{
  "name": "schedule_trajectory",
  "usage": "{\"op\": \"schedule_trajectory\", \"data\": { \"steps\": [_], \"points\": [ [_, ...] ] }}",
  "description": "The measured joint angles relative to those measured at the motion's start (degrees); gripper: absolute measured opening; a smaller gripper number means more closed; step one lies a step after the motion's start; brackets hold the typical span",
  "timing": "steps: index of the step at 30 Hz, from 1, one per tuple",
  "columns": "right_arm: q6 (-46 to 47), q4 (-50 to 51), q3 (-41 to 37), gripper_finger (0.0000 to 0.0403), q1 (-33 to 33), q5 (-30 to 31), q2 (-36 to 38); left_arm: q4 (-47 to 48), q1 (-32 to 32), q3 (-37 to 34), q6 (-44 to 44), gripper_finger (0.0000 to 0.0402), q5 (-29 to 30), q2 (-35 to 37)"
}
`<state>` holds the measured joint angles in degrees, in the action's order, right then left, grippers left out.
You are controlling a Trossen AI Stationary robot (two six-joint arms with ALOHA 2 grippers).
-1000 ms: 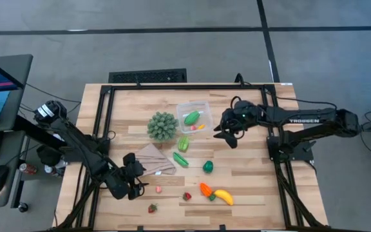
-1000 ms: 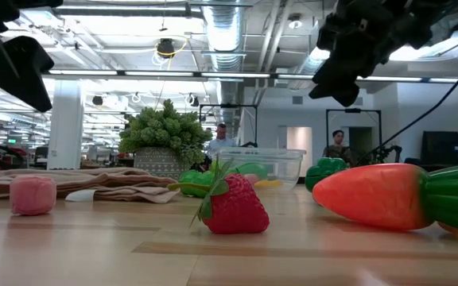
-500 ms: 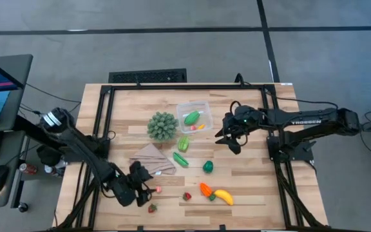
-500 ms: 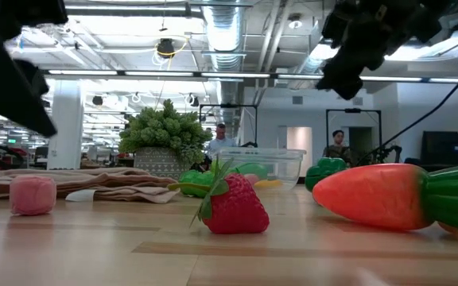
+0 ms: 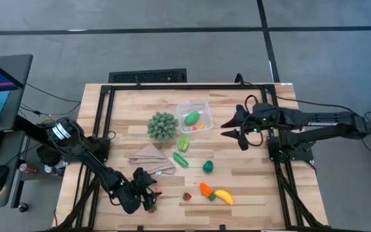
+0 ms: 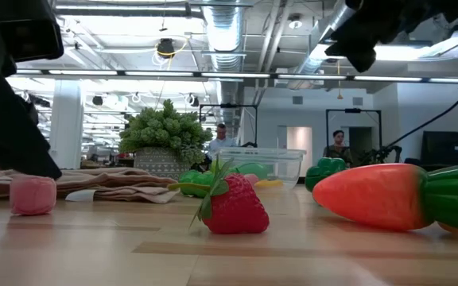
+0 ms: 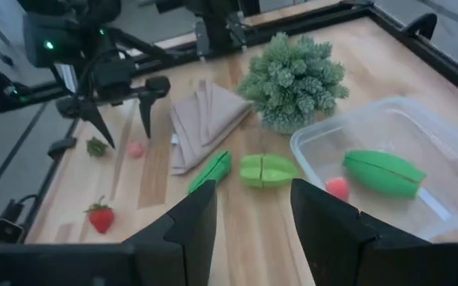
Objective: Pick and placing Produce into tupperware
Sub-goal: Put the pink peach into the transparent bin
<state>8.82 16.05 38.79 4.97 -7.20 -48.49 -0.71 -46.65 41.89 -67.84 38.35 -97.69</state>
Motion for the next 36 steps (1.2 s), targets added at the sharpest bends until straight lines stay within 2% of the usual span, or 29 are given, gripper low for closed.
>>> {"op": "schedule_trajectory", "data": {
  "steps": [7,13,19,25,36],
  "points": [
    [2.15,0.28,0.0,0.0154,-0.61,-0.02,3.31,1.29,0.02,0.02,2.16,0.0281,-0.66,0.0],
    [2.8,0.09,0.0,0.0154,-2.54,1.29,5.57,1.24,0.19,0.02,5.78,0.0281,-4.23,0.02],
    [3.23,0.19,0.0,0.0154,-4.13,3.63,5.91,1.23,1.58,0.02,8.02,0.0281,-5.42,0.02],
    [3.26,0.18,0.0,0.0154,-5.01,4.98,5.91,1.23,2.9,0.02,10.21,0.0281,-9.13,0.02],
    [3.2,0.18,0.0,0.0154,-4.97,5.16,5.88,1.26,3.19,0.02,11.28,0.0281,-9.1,0.04]
  ]
}}
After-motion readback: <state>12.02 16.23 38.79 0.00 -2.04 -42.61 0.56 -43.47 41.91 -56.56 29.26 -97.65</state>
